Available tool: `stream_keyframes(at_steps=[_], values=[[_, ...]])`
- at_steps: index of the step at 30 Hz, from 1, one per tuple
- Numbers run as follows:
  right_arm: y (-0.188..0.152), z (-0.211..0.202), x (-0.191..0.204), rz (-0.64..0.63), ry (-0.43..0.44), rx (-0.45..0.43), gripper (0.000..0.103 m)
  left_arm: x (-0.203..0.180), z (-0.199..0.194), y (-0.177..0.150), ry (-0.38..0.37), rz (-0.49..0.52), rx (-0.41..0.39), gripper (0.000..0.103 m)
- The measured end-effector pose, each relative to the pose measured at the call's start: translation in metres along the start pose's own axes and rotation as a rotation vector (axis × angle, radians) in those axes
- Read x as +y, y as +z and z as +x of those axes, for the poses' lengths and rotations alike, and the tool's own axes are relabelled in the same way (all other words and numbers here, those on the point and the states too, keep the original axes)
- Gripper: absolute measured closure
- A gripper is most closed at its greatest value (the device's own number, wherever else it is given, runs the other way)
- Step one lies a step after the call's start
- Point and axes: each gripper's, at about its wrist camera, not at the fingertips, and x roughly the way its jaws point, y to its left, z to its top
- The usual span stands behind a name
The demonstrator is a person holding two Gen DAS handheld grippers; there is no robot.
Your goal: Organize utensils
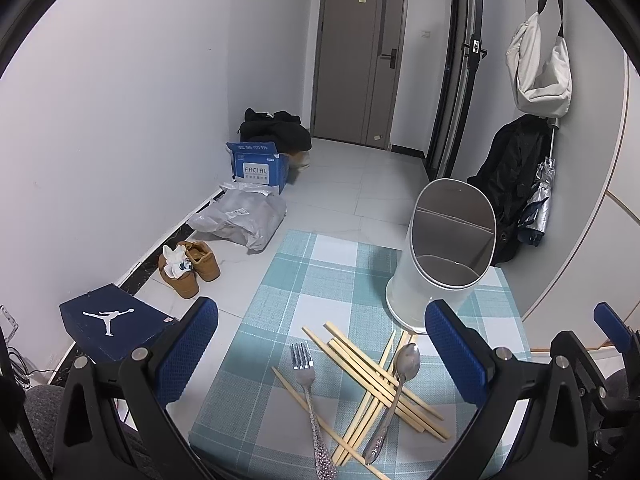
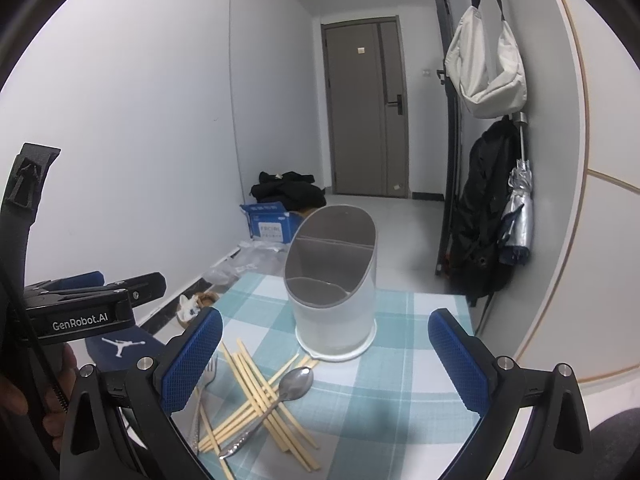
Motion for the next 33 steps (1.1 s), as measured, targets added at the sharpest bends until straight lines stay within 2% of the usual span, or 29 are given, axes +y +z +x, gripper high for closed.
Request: stream_keyframes(at_steps=[33], values=[[0.0006,0.0003,-0.0011,0.006,0.020,0.002,0.000,0.0053,0.0041,0.0010,-0.008,-0.023,0.018,0.001]])
